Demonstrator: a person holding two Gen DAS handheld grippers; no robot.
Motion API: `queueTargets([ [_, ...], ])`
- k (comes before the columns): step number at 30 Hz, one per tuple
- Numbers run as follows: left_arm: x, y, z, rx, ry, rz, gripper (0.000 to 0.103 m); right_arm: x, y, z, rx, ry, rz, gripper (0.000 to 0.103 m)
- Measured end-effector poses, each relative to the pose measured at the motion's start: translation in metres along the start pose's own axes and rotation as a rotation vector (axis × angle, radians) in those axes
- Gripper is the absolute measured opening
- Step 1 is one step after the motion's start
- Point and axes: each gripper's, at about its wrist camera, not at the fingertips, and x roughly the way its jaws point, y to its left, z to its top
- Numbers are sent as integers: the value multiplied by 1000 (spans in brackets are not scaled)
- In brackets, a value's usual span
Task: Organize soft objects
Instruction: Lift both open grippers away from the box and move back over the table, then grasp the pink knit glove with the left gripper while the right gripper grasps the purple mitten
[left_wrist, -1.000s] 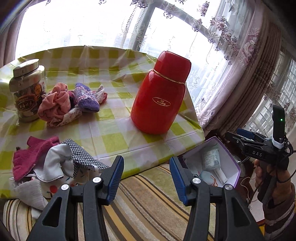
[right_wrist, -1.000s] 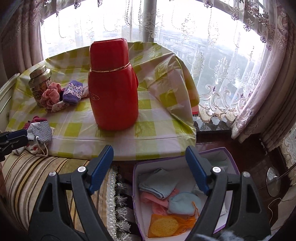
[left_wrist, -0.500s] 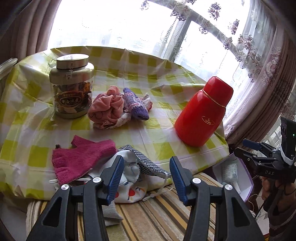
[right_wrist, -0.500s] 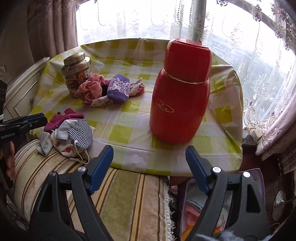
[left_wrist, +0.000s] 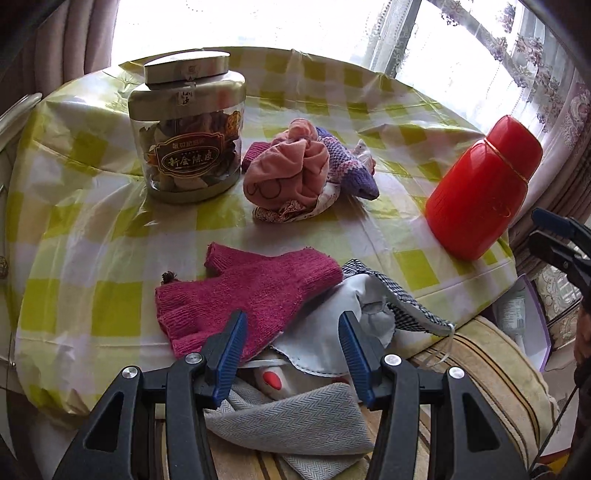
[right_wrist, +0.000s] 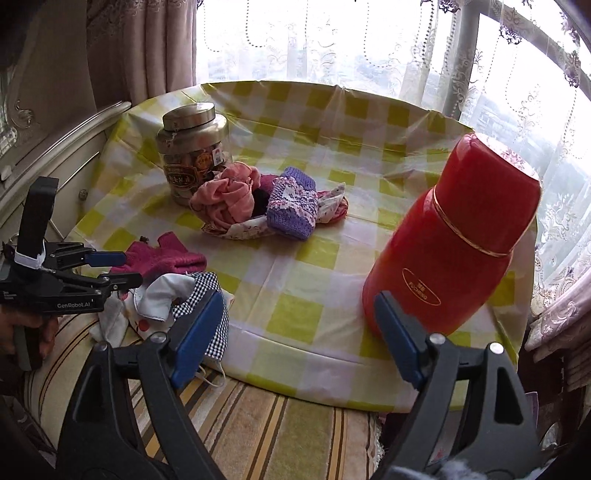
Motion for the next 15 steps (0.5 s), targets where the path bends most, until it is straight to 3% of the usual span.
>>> queueTargets([
  [7,37,9,13,32,82,44,53,39,12,18,4,16,19,86],
  [12,54,30,21,-53,108,-8,52,74,9,32,44,37,37,86],
  [15,59,44,27,-123,97,-77,42,94,4,44,76,27,23,86],
])
